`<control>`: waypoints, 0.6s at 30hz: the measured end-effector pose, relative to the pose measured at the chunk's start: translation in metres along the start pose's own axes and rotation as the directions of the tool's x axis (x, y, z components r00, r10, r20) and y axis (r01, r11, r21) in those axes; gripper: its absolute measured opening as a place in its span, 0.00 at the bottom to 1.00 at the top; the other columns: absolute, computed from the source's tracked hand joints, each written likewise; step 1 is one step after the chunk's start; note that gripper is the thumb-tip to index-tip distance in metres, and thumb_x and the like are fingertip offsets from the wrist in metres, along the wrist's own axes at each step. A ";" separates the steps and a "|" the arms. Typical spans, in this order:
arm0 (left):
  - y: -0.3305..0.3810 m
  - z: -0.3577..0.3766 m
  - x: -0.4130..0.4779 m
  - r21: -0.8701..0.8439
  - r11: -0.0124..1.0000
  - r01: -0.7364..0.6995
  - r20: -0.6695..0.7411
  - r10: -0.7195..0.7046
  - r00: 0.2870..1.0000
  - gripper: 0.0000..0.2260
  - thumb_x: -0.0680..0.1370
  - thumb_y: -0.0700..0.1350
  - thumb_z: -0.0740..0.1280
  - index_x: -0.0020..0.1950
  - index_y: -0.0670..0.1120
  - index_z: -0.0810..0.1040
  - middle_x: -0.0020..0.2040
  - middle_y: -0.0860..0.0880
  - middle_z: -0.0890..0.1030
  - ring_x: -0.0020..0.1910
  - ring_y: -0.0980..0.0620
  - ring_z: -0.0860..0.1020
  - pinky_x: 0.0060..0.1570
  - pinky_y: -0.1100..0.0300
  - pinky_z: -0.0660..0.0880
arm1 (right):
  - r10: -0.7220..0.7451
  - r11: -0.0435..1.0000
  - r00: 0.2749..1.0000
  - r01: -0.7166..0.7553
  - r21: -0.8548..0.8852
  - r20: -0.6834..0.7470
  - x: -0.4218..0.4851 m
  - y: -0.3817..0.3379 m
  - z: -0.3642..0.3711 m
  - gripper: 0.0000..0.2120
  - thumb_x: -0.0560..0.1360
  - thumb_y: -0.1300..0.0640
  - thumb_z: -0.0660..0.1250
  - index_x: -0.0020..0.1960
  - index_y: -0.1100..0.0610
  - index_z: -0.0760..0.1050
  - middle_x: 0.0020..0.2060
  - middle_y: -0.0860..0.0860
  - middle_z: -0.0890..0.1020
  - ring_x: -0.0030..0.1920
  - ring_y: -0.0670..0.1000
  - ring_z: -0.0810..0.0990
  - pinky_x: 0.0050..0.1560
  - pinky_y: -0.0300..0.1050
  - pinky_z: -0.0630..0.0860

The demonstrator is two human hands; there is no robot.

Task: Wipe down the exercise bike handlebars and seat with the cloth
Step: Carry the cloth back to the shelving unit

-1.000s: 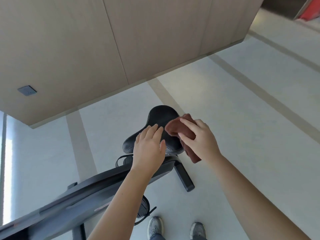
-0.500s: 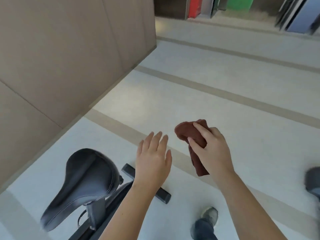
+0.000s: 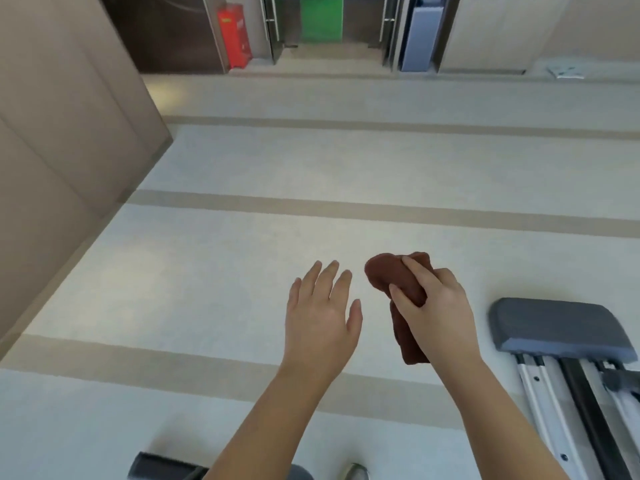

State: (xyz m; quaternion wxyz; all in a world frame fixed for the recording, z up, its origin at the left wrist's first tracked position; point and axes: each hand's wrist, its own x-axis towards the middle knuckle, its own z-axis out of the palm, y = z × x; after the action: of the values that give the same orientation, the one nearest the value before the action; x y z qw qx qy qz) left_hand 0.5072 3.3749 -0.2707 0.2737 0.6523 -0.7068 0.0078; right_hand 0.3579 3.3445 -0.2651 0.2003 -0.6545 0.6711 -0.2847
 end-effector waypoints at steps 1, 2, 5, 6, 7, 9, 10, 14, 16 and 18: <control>0.004 0.009 0.013 -0.007 1.000 -0.017 0.010 0.018 1.000 0.16 0.70 0.41 0.71 0.56 0.39 0.77 0.58 0.40 0.78 0.60 0.39 0.74 0.57 0.39 0.68 | 0.023 1.000 1.000 -0.023 0.000 -0.021 0.011 0.009 -0.004 0.22 0.73 0.51 0.66 0.67 0.48 0.69 0.49 0.54 0.75 0.52 0.57 0.73 0.51 0.51 0.74; 0.007 0.018 0.027 -0.015 0.999 -0.033 0.018 0.034 0.999 0.16 0.70 0.41 0.71 0.56 0.39 0.77 0.58 0.40 0.78 0.60 0.39 0.74 0.58 0.39 0.68 | 0.044 0.999 0.998 -0.044 0.000 -0.044 0.022 0.017 -0.007 0.22 0.73 0.52 0.66 0.66 0.48 0.70 0.49 0.55 0.75 0.51 0.57 0.73 0.50 0.52 0.74; 0.014 0.049 0.066 -0.054 0.996 -0.073 0.054 0.075 0.996 0.16 0.71 0.42 0.70 0.57 0.40 0.77 0.60 0.40 0.77 0.62 0.39 0.72 0.59 0.39 0.66 | 0.101 0.994 0.990 -0.103 -0.019 -0.101 0.060 0.035 -0.010 0.22 0.73 0.51 0.66 0.66 0.48 0.70 0.49 0.55 0.75 0.51 0.57 0.73 0.48 0.53 0.75; 0.014 0.059 0.080 -0.072 0.994 -0.081 0.072 0.086 0.994 0.16 0.71 0.42 0.70 0.58 0.40 0.76 0.60 0.41 0.77 0.62 0.39 0.72 0.60 0.40 0.66 | 0.113 0.993 0.987 -0.117 -0.025 -0.117 0.075 0.039 -0.009 0.22 0.72 0.51 0.66 0.66 0.48 0.70 0.49 0.55 0.75 0.51 0.57 0.73 0.48 0.53 0.75; 0.014 0.070 0.095 -0.088 0.992 -0.087 0.090 0.095 0.991 0.16 0.72 0.42 0.69 0.58 0.41 0.76 0.61 0.41 0.77 0.63 0.40 0.71 0.61 0.40 0.65 | 0.120 0.992 0.984 -0.125 -0.028 -0.132 0.090 0.042 -0.008 0.22 0.72 0.51 0.66 0.66 0.48 0.70 0.49 0.55 0.75 0.50 0.58 0.74 0.48 0.53 0.75; 0.008 0.091 0.131 -0.111 0.989 -0.094 0.107 0.106 0.989 0.16 0.72 0.43 0.69 0.59 0.41 0.76 0.62 0.42 0.76 0.63 0.40 0.71 0.62 0.41 0.64 | 0.124 0.991 0.981 -0.131 -0.035 -0.148 0.127 0.046 -0.002 0.22 0.73 0.51 0.66 0.66 0.48 0.70 0.49 0.56 0.76 0.50 0.57 0.74 0.48 0.53 0.75; 0.003 0.101 0.152 -0.123 0.988 -0.097 0.106 0.111 0.988 0.16 0.73 0.43 0.69 0.59 0.41 0.76 0.62 0.42 0.76 0.63 0.40 0.71 0.62 0.42 0.64 | 0.126 0.990 0.981 -0.134 -0.040 -0.147 0.149 0.047 0.002 0.22 0.73 0.51 0.66 0.66 0.48 0.70 0.49 0.56 0.75 0.50 0.57 0.74 0.48 0.53 0.75; -0.023 0.128 0.250 -0.153 0.981 -0.119 0.076 0.132 0.988 0.15 0.72 0.41 0.69 0.58 0.39 0.76 0.60 0.40 0.77 0.62 0.38 0.72 0.60 0.40 0.66 | 0.153 0.987 0.978 -0.159 -0.033 -0.144 0.247 0.035 0.015 0.22 0.73 0.50 0.65 0.67 0.45 0.68 0.50 0.54 0.74 0.53 0.56 0.73 0.50 0.51 0.74; -0.033 0.137 0.302 -0.161 0.979 -0.128 0.075 0.141 0.987 0.15 0.71 0.40 0.70 0.57 0.38 0.76 0.60 0.39 0.77 0.61 0.38 0.72 0.60 0.40 0.66 | 0.159 0.986 0.975 -0.165 -0.029 -0.155 0.297 0.025 0.017 0.22 0.73 0.50 0.65 0.66 0.44 0.69 0.50 0.53 0.74 0.53 0.55 0.73 0.50 0.50 0.74; -0.037 0.150 0.349 -0.175 0.971 -0.160 0.069 0.174 0.982 0.15 0.71 0.39 0.70 0.57 0.38 0.76 0.59 0.39 0.77 0.61 0.38 0.72 0.59 0.39 0.68 | 0.155 0.987 0.971 -0.161 -0.018 -0.181 0.342 0.020 0.017 0.22 0.72 0.49 0.65 0.66 0.44 0.69 0.49 0.52 0.74 0.52 0.55 0.74 0.49 0.49 0.74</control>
State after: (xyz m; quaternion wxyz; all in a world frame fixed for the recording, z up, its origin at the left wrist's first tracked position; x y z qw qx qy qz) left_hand 0.4855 2.9936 -0.2719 0.2966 0.5646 -0.7682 -0.0564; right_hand 0.3325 3.0029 -0.2553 0.1504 -0.5740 0.7409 -0.3147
